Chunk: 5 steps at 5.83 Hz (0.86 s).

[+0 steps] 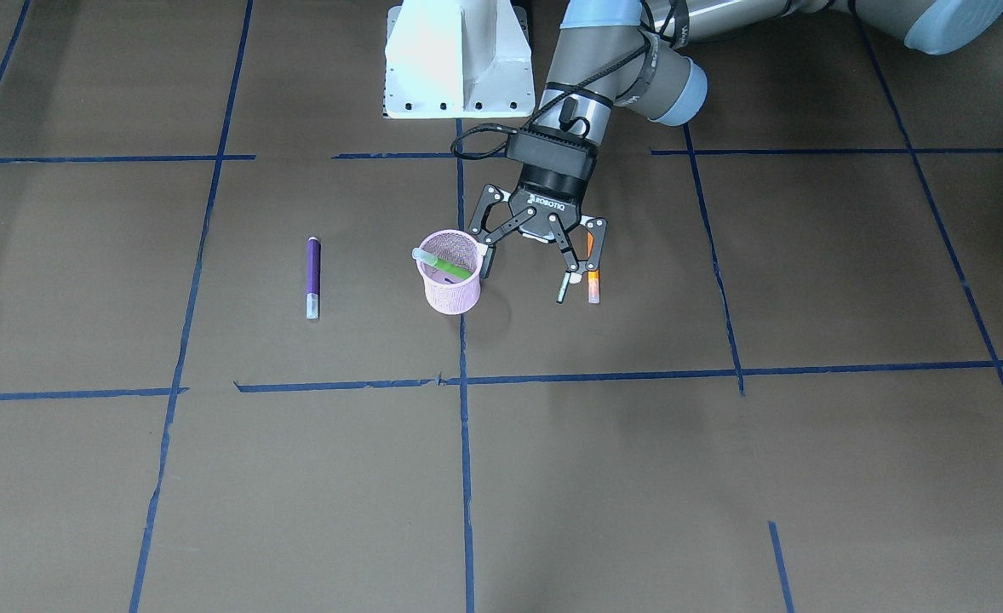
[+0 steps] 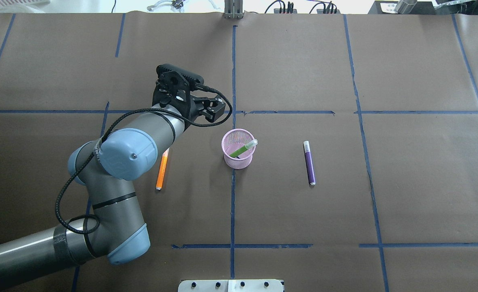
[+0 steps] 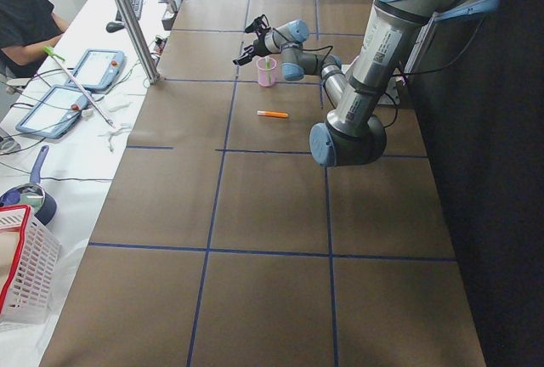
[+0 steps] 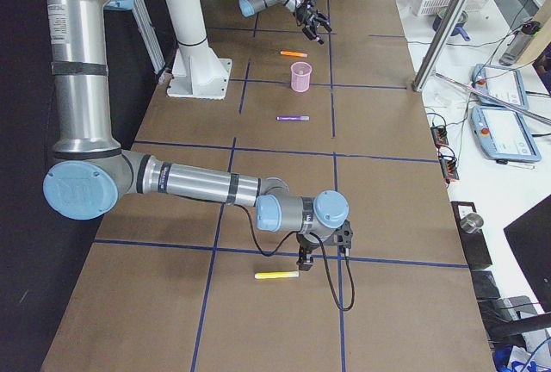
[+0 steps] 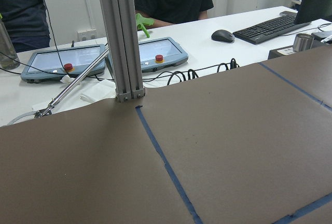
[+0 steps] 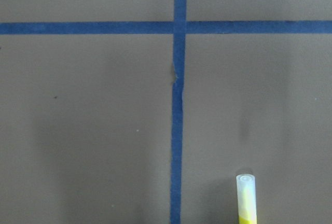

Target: Collect pens into pen holder

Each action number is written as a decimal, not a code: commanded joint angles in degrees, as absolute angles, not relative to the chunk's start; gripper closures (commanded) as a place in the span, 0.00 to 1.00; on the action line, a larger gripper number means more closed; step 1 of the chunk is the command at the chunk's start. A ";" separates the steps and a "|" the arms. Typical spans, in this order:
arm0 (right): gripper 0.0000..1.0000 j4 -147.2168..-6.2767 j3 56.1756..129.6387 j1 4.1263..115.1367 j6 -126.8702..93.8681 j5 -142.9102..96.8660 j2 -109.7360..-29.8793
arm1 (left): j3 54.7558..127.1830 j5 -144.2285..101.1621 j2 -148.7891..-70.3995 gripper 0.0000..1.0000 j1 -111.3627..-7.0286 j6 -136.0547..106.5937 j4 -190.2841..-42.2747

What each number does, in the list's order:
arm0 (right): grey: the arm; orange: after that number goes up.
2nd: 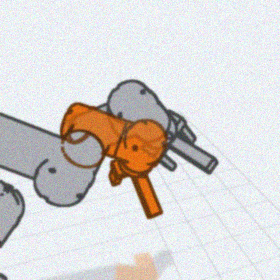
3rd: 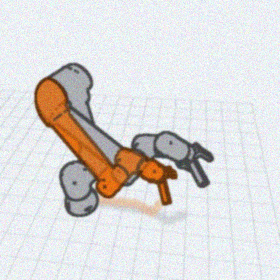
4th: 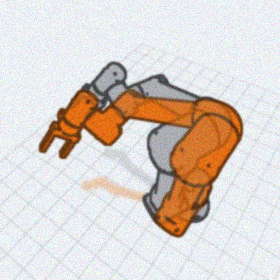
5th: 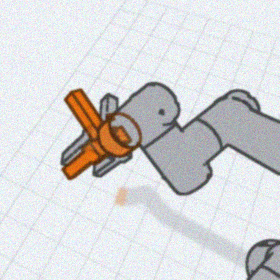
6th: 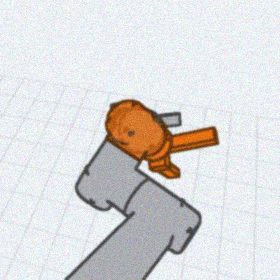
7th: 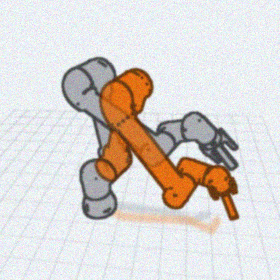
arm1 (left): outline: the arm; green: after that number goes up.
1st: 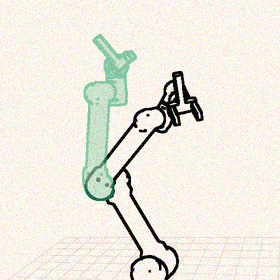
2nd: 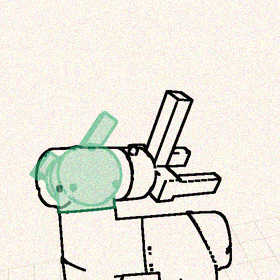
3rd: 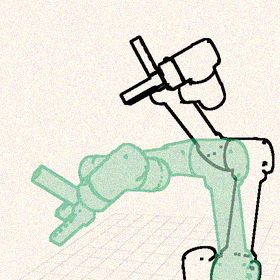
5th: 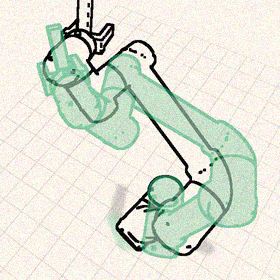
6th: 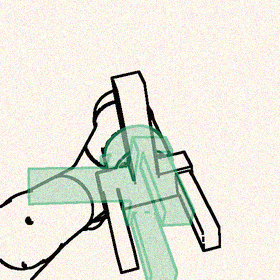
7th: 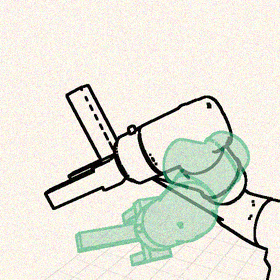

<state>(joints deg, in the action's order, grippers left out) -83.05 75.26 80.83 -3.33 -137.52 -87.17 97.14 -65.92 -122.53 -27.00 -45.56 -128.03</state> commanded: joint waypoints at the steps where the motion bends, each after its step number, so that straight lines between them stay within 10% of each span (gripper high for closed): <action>1: 0.07 -83.06 66.74 80.25 -2.11 -136.76 -84.46 | 97.21 -66.36 -122.08 0.00 -27.33 -45.79 -128.14; 5: 0.23 -82.88 66.18 77.70 -2.11 -135.62 -85.52 | 97.21 -66.36 -121.82 0.00 -27.25 -45.79 -128.23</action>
<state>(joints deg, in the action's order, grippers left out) -82.91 66.22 78.03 -2.17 -135.86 -85.36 97.21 -66.36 -121.87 -27.27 -45.73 -128.21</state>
